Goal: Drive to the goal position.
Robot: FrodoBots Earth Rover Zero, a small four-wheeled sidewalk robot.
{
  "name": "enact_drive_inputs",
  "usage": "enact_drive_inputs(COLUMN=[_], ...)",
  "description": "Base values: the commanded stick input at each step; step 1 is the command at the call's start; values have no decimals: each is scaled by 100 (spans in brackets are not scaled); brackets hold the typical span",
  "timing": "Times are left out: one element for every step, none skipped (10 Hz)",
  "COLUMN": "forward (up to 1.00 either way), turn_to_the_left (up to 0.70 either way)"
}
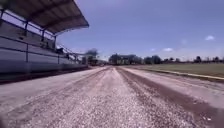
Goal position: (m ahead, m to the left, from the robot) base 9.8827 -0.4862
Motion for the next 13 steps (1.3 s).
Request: enact_drive_inputs(forward=[100,100,100,100,100,100,100,100,100,100,100,100,100], turn_to_the_left=[0,0,0,0,0,0,0,0,0,0,0,0,0])
